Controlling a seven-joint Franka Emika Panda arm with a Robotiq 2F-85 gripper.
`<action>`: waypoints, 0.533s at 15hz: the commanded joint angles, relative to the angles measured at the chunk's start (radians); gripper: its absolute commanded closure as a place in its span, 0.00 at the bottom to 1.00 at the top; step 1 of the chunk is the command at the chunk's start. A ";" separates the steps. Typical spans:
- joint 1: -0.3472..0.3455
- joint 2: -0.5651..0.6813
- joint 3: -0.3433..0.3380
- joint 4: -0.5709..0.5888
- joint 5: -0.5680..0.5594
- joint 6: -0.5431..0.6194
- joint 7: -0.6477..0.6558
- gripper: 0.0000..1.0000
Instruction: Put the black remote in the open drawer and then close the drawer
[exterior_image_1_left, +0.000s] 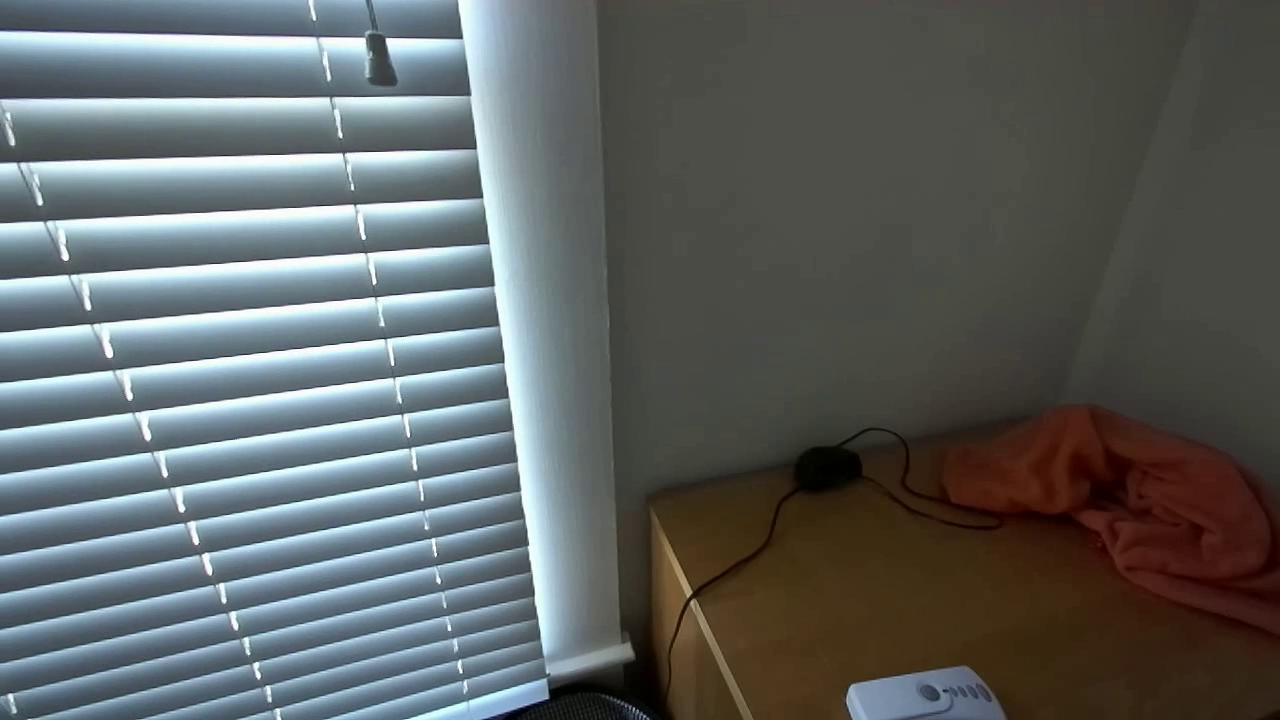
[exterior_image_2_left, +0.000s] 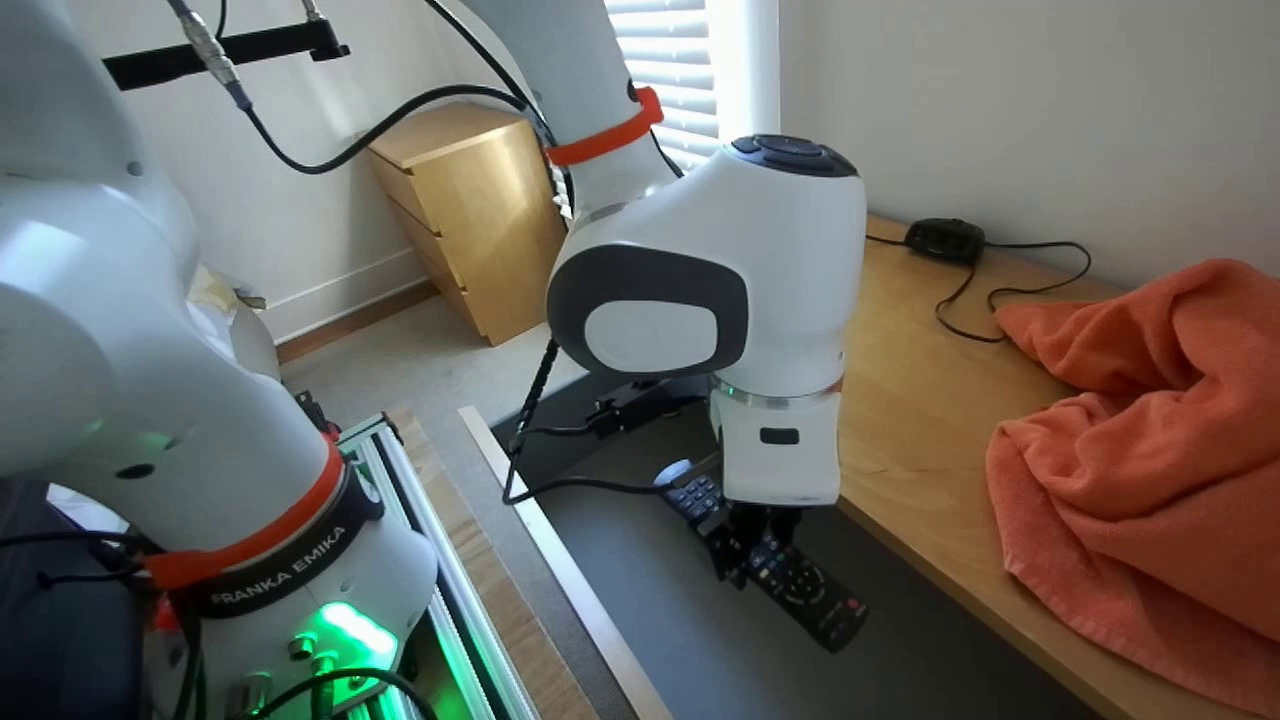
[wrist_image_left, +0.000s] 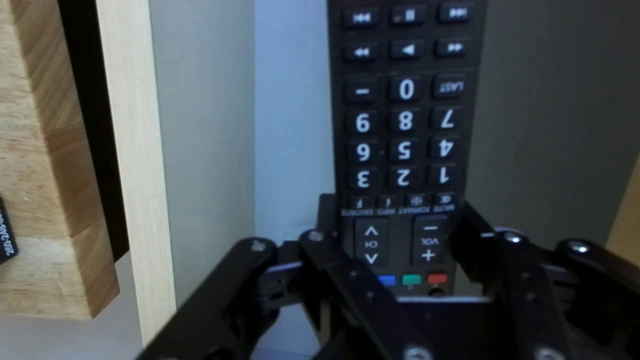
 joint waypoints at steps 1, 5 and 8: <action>-0.003 0.084 0.024 0.042 0.031 -0.007 -0.004 0.69; -0.006 0.166 0.052 0.071 0.069 0.021 -0.014 0.69; -0.022 0.228 0.091 0.091 0.121 0.073 -0.027 0.69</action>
